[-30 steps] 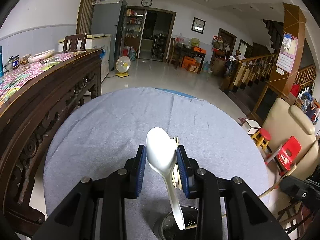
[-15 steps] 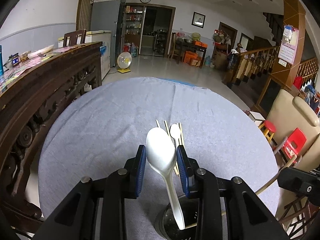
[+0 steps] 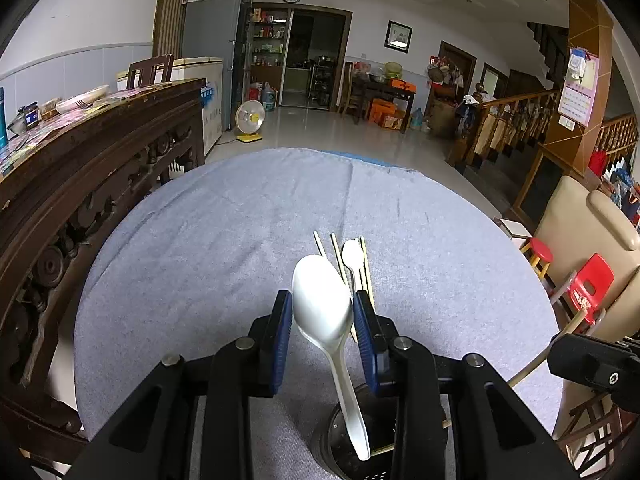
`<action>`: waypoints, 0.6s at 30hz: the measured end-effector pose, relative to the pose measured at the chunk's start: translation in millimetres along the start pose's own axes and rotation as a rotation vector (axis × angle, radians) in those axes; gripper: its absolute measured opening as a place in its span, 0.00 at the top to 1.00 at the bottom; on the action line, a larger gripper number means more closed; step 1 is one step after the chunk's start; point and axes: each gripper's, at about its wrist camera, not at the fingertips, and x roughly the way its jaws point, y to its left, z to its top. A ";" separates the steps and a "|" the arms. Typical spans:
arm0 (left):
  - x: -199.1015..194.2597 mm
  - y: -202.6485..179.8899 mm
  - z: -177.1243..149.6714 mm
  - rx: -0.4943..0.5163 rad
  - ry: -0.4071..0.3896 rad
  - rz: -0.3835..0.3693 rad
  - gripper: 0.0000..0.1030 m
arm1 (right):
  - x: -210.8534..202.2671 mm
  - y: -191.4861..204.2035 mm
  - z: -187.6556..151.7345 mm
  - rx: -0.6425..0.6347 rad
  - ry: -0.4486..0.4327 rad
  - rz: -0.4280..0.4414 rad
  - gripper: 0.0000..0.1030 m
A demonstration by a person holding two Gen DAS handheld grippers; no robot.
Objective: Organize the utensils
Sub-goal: 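Drop the spoon into the black cup while the right tool releases its chopstick there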
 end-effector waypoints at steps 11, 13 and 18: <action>0.2 0.5 -1.6 -0.007 0.001 -0.002 0.69 | 1.0 -2.6 -0.1 0.004 0.003 -0.001 0.95; 0.4 0.8 -2.0 -0.006 0.005 -0.004 0.69 | 1.9 -3.5 -0.3 0.005 0.005 0.000 0.95; -0.1 1.3 -1.8 -0.010 0.003 -0.009 0.69 | 2.9 -5.3 -0.6 0.009 0.006 -0.001 0.95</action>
